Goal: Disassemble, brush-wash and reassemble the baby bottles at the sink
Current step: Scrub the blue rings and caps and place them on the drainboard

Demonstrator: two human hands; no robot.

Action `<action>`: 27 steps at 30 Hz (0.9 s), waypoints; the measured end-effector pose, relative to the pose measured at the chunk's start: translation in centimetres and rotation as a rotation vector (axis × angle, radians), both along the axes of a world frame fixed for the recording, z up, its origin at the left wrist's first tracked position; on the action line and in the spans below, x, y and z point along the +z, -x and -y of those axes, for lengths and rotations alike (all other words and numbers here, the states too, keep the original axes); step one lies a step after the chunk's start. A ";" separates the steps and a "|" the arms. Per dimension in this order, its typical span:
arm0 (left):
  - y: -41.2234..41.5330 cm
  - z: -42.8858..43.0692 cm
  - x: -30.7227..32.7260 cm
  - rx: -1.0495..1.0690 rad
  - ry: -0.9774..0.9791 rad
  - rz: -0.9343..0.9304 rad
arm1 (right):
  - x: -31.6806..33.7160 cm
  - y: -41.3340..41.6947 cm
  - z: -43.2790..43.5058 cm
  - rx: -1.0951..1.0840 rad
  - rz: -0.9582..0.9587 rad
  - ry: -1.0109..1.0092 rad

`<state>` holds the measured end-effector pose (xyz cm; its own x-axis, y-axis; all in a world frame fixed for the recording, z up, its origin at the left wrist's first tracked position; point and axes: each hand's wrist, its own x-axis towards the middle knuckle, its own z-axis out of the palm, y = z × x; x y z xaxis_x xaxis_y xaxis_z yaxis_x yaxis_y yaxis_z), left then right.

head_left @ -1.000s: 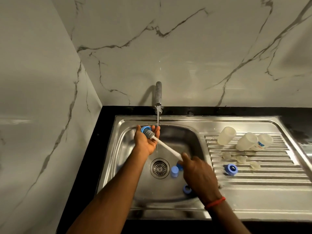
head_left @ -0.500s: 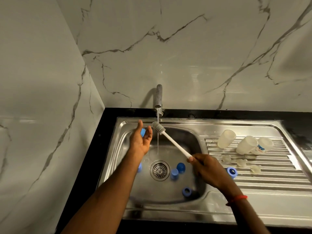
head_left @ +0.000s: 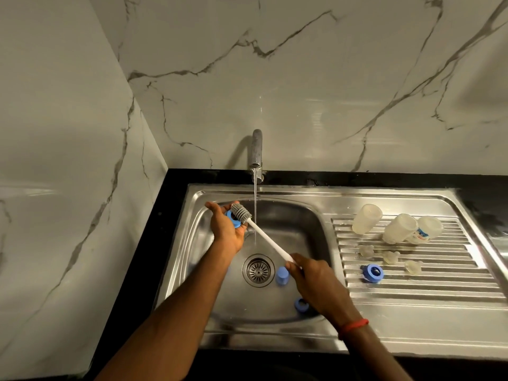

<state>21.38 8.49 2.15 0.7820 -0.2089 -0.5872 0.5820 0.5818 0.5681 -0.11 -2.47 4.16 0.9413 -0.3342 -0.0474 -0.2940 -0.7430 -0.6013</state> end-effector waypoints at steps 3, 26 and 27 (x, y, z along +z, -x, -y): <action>-0.4 -0.5 0.4 -0.007 0.014 -0.018 | -0.3 0.8 0.0 0.033 -0.026 -0.016; 0.3 0.6 1.0 0.004 0.148 -0.104 | -1.7 1.3 -0.1 -0.008 0.107 0.100; 0.9 1.1 0.8 -0.006 0.147 -0.106 | -1.7 0.8 -0.3 -0.020 0.134 0.124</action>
<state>20.43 7.42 2.91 0.7157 -0.3034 -0.6291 0.6381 0.6502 0.4124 -0.90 -2.18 2.47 0.9295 -0.3484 0.1208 -0.2328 -0.8084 -0.5406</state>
